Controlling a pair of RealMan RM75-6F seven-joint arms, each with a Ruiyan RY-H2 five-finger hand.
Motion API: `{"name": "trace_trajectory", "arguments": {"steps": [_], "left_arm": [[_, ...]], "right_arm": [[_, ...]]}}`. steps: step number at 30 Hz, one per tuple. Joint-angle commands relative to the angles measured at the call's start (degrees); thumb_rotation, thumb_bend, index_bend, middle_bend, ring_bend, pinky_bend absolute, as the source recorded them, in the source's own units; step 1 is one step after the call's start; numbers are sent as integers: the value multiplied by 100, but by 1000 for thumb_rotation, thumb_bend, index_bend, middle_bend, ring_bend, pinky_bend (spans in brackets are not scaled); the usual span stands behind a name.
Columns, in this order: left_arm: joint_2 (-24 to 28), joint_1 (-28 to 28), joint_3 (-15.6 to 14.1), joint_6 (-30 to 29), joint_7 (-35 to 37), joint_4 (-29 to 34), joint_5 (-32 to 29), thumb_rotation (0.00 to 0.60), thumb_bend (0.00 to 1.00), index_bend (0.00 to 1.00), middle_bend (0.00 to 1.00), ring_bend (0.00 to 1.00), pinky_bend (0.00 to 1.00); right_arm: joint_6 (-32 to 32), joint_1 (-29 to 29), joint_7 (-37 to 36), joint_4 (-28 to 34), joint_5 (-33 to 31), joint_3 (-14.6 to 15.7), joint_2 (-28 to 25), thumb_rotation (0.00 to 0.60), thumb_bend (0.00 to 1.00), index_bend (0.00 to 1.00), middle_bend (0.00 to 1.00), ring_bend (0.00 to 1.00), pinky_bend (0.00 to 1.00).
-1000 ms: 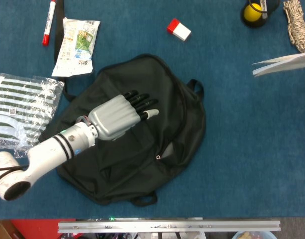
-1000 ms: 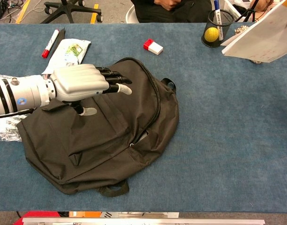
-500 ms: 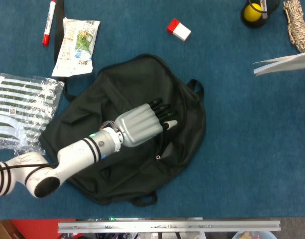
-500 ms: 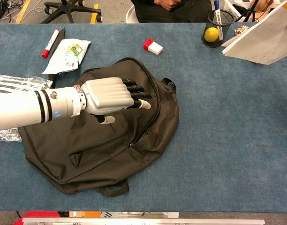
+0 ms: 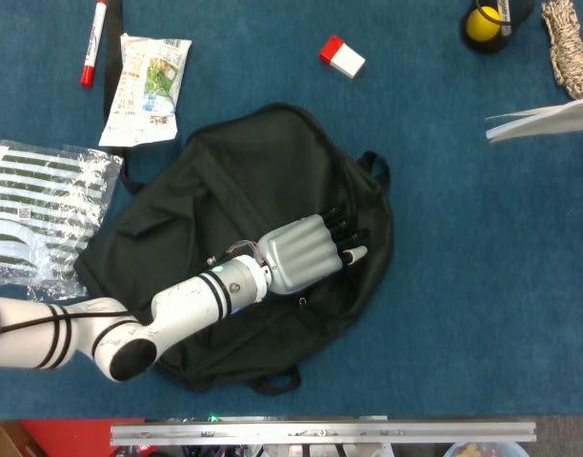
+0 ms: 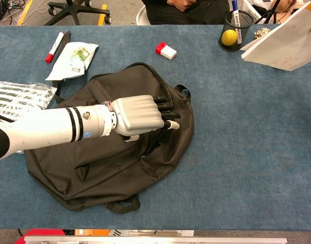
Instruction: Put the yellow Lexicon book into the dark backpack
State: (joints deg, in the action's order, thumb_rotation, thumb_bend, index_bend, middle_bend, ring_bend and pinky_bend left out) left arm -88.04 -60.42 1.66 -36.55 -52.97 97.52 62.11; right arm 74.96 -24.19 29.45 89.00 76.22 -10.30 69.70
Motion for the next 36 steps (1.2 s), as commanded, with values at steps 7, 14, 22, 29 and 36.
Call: {"name": "trace_trajectory", "arguments": {"steps": [7, 14, 22, 29, 36], "left_arm": [[-396, -465, -340, -532, -826, -272, -890, 600, 292, 78, 0, 0, 64], [-575, -531, -553, -1189, -1315, -325, -1112, 600, 291, 194, 1, 0, 66], [-509, -496, -680, -1373, -1183, -218, -981, 600, 313, 382, 196, 191, 167], [-160, -326, -658, -1655, -753, 89, -640, 600, 340, 451, 364, 339, 414], [447, 7, -687, -2099, -264, 581, -189, 600, 341, 448, 379, 352, 452]], "right_arm": [[-13, -3, -14, -27, -24, 6, 33, 600, 390, 742, 577, 488, 644], [7, -1, -17, 20, -6, 7, 13, 600, 390, 743, 577, 488, 644], [39, 25, -49, 76, 15, 21, -19, 600, 390, 745, 578, 489, 644], [73, 42, -130, 135, 96, 44, -43, 600, 391, 757, 583, 494, 647], [-26, -33, -221, 429, 172, 27, -106, 600, 391, 764, 592, 503, 658]]}}
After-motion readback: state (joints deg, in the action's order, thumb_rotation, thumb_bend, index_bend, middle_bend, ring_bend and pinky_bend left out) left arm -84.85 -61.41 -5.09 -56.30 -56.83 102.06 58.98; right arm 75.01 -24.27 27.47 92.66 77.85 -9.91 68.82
